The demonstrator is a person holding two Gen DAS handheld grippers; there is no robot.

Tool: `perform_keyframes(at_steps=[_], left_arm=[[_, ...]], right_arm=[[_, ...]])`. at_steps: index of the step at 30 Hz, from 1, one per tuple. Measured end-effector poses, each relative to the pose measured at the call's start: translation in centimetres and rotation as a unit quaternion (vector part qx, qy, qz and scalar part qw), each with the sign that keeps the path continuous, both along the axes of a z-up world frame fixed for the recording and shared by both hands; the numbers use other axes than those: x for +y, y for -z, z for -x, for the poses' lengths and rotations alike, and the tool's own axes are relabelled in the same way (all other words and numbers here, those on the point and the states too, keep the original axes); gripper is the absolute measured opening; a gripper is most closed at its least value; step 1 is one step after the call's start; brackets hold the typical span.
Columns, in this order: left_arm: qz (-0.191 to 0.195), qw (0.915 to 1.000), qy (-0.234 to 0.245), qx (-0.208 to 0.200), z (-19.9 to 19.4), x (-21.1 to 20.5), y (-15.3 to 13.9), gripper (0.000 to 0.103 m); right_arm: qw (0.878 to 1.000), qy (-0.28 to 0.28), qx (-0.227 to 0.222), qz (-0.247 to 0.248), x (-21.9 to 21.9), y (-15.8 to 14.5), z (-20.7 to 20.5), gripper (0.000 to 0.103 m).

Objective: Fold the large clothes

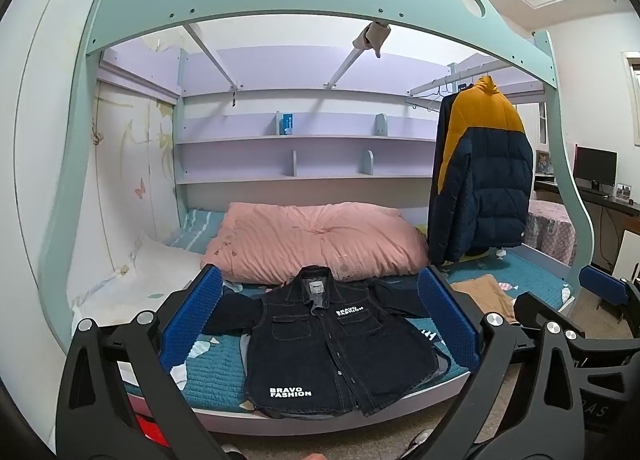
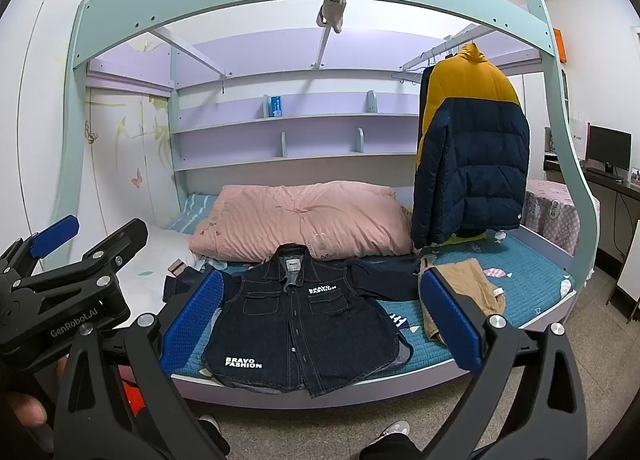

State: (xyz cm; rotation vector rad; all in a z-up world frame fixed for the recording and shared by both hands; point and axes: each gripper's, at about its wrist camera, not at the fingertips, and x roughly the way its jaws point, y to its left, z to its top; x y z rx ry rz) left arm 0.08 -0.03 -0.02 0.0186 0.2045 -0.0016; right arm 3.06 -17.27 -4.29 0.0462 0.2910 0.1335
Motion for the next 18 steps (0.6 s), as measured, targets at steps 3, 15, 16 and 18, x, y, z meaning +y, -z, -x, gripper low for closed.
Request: perform_keyframes(at_steps=[3,15,16,18], left_arm=[[-0.001,1.0,-0.001,-0.002,0.04,0.01,0.0,0.098],[0.0,1.0,-0.001,-0.002,0.04,0.01,-0.01,0.098],[0.0,1.0,-0.001,-0.002,0.02,-0.01,-0.01,0.098],[0.0,1.0,-0.001,-0.002,0.04,0.01,-0.01,0.098]], right_arm=[[1.0,0.001,-0.001,0.001,0.04,0.0,0.0,0.095],[1.0,0.0,0.0,0.0,0.05,0.08,-0.1,0.095],[1.0,0.0,0.0,0.001,0.06,0.08,-0.09,0.095],[1.0,0.001,0.0,0.0,0.05,0.08,-0.11,0.095]])
